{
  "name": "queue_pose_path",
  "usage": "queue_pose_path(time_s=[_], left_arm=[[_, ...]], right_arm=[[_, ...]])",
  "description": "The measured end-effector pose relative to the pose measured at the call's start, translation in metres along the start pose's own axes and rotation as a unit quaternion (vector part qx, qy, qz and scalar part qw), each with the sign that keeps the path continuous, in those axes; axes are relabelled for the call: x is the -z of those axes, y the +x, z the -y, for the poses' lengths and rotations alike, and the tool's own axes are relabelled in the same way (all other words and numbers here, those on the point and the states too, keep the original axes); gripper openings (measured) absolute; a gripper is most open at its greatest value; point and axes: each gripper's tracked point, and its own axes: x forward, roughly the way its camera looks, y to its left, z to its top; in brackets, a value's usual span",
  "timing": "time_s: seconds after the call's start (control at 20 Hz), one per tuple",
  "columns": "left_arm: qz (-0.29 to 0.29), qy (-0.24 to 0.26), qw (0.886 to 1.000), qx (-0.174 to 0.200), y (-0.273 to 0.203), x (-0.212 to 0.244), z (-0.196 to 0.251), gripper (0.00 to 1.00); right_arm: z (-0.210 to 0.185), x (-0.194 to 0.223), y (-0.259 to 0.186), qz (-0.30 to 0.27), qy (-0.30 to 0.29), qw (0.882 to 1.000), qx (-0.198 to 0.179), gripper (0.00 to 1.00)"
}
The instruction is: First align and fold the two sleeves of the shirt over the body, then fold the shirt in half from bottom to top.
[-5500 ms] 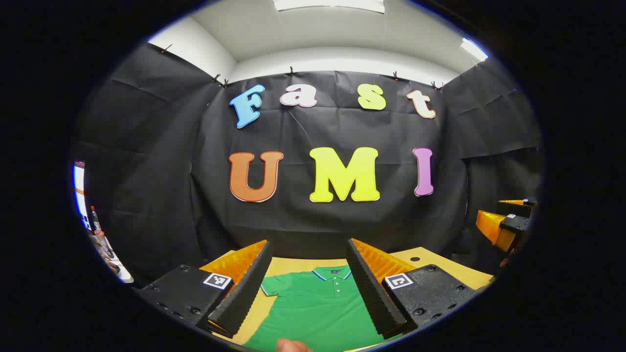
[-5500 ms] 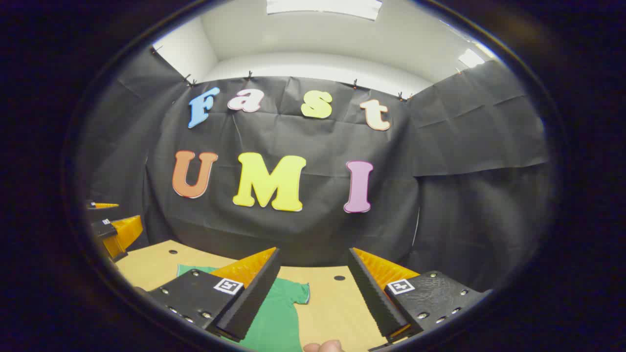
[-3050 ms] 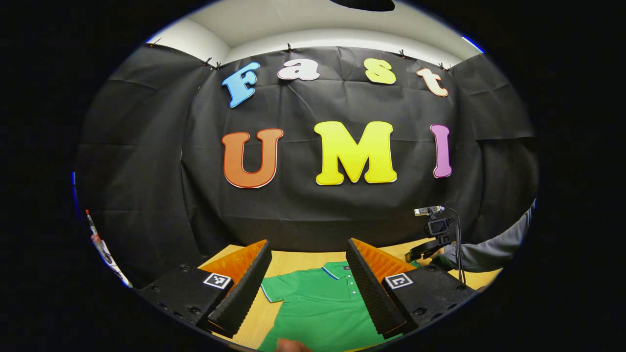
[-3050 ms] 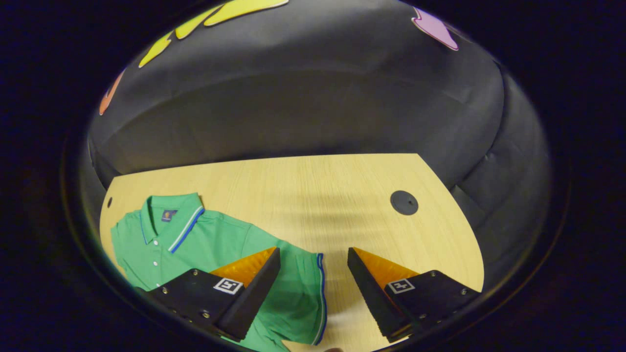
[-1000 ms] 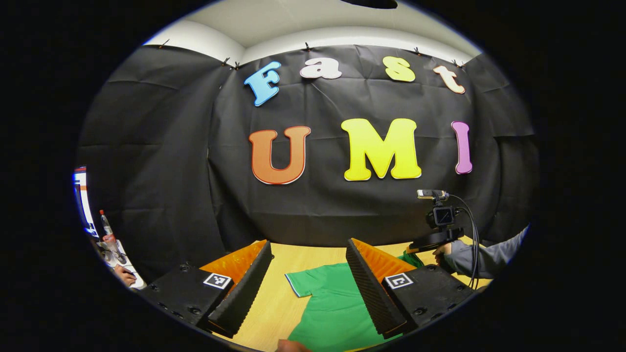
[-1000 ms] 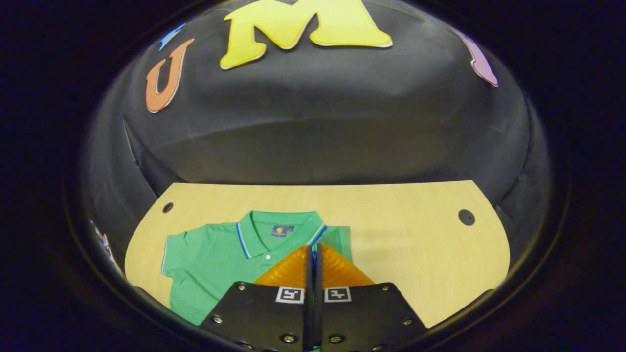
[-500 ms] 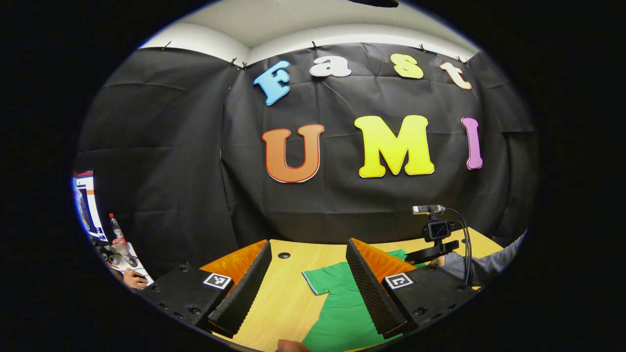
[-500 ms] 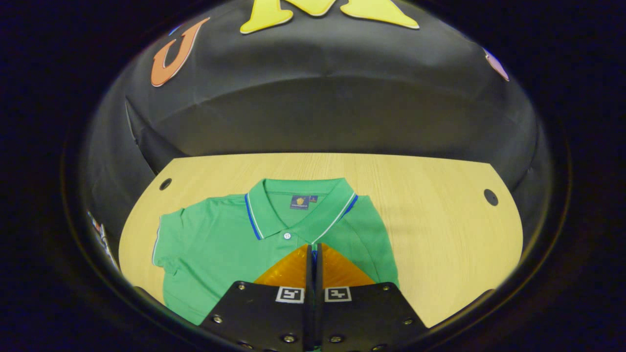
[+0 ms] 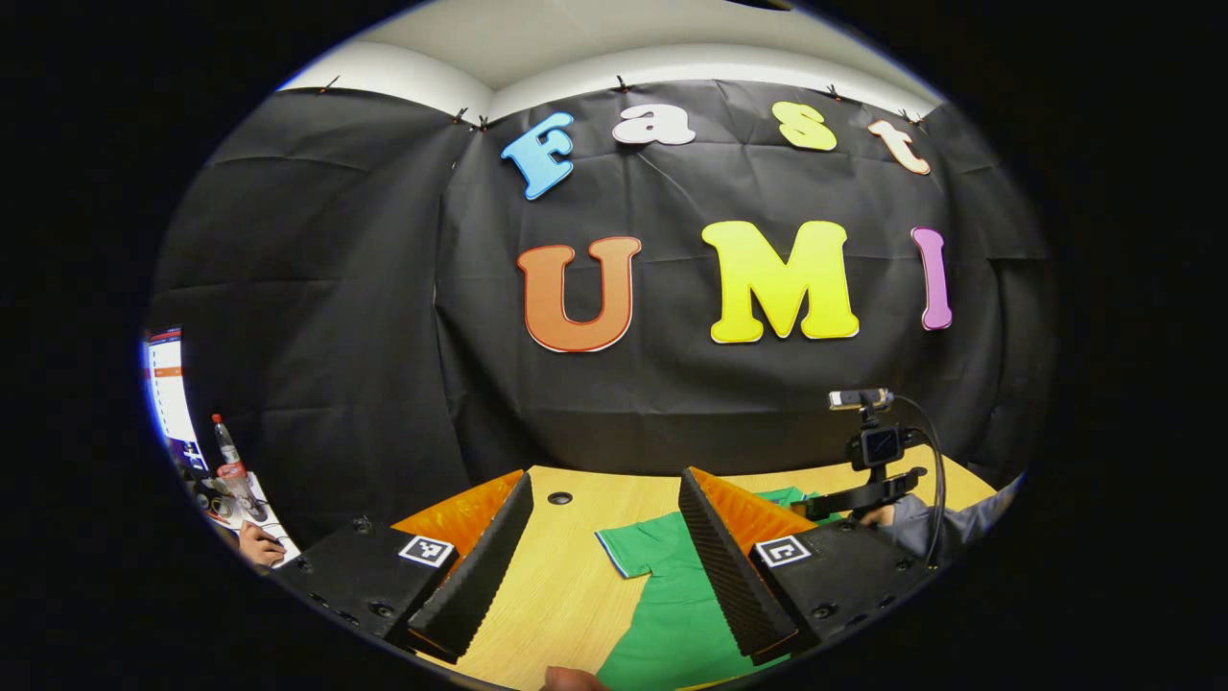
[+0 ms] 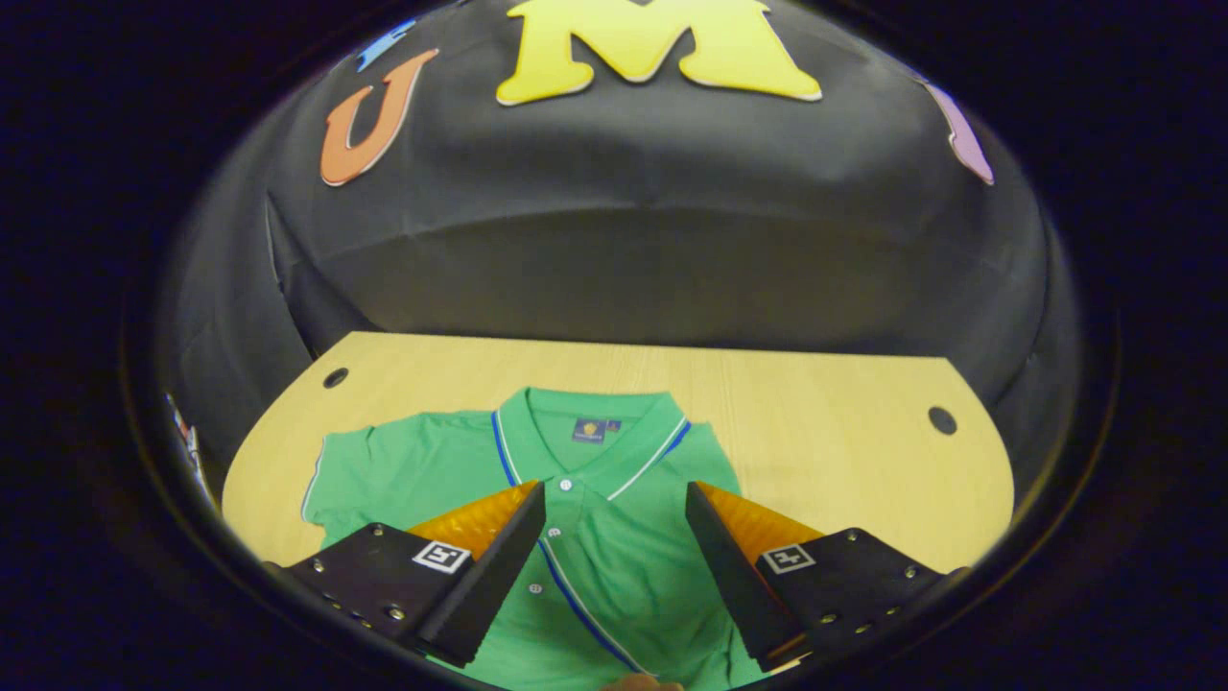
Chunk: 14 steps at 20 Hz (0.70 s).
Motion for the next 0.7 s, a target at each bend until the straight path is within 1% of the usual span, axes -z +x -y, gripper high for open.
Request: queue_pose_path(time_s=[0.05, 0.1, 0.3, 0.4, 0.55, 0.7], left_arm=[[-0.003, -0.001, 1.000, 0.003, 0.005, 0.004, 0.001, 1.00], [-0.007, -0.004, 1.000, 0.005, 0.010, 0.009, 0.002, 0.98], [-0.032, -0.014, 0.999, 0.008, 0.039, 0.036, -0.001, 0.98], [-0.050, -0.018, 0.999, 0.006, 0.057, 0.052, -0.004, 0.98], [-0.077, -0.032, 0.997, 0.001, 0.082, 0.075, -0.009, 0.98], [-0.103, -0.032, 0.994, 0.006, 0.108, 0.098, -0.007, 0.98]], right_arm=[[0.001, -0.011, -0.011, 0.020, -0.005, 1.000, 0.001, 0.95], [0.000, -0.021, -0.024, 0.041, -0.008, 0.999, -0.001, 0.94], [0.000, -0.049, -0.081, 0.108, -0.021, 0.994, -0.018, 0.94], [0.003, -0.058, -0.109, 0.128, -0.025, 0.991, -0.028, 0.94], [0.016, -0.071, -0.148, 0.155, -0.016, 0.987, -0.028, 0.94], [0.035, -0.079, -0.183, 0.181, 0.000, 0.983, -0.022, 0.94]])
